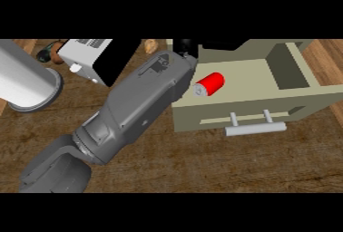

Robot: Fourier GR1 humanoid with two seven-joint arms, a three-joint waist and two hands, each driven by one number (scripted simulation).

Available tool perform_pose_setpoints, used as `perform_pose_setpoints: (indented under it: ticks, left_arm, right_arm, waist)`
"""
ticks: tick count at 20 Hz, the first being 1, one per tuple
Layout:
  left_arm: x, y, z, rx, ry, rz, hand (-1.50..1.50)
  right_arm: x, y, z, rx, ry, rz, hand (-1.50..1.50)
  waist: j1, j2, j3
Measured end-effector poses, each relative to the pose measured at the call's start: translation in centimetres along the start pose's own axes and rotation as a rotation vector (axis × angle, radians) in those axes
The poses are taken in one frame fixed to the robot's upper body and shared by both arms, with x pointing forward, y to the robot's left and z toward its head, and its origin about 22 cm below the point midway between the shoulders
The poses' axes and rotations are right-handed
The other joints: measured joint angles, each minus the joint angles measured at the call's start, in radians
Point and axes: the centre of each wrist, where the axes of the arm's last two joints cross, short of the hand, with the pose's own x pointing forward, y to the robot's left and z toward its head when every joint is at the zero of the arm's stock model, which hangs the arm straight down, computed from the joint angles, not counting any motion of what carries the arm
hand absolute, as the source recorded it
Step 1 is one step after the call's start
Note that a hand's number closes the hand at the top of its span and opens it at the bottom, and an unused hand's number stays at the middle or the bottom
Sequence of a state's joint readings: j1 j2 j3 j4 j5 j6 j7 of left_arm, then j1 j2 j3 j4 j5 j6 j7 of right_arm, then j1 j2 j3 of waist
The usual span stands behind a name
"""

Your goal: Pick up the can, place it into the drawer and close the drawer

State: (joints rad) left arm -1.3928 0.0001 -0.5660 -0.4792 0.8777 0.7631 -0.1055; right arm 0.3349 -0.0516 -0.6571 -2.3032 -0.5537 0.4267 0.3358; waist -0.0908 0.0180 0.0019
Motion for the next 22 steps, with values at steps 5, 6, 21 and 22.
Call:
perform_pose_setpoints:
  ticks: [5, 6, 21, 22]
  left_arm:
    - [-0.6, 0.1, 0.0, 0.024, -0.007, -0.008, -1.50]
    - [-0.5, 0.1, -0.1, 0.026, -0.009, -0.006, -1.50]
    - [0.1, -0.3, 0.2, 0.020, -0.077, 0.071, -1.50]
    - [0.2, -0.4, 0.2, 0.018, -0.082, 0.075, -1.50]
  right_arm:
    - [-0.1, 0.3, -0.3, 0.003, -0.004, 0.000, -1.50]
    - [-0.1, 0.1, -0.4, 0.004, -0.002, 0.005, -1.50]
    - [2.5, 1.5, -2.4, 0.124, -0.227, 0.283, -1.50]
    - [2.6, 1.8, -2.7, 0.132, -0.241, 0.309, -1.50]
  waist:
    - [-0.006, 0.003, 0.000]
    - [-0.007, 0.003, 0.000]
    - [0.017, 0.001, -0.001]
    - [0.022, 0.002, -0.001]
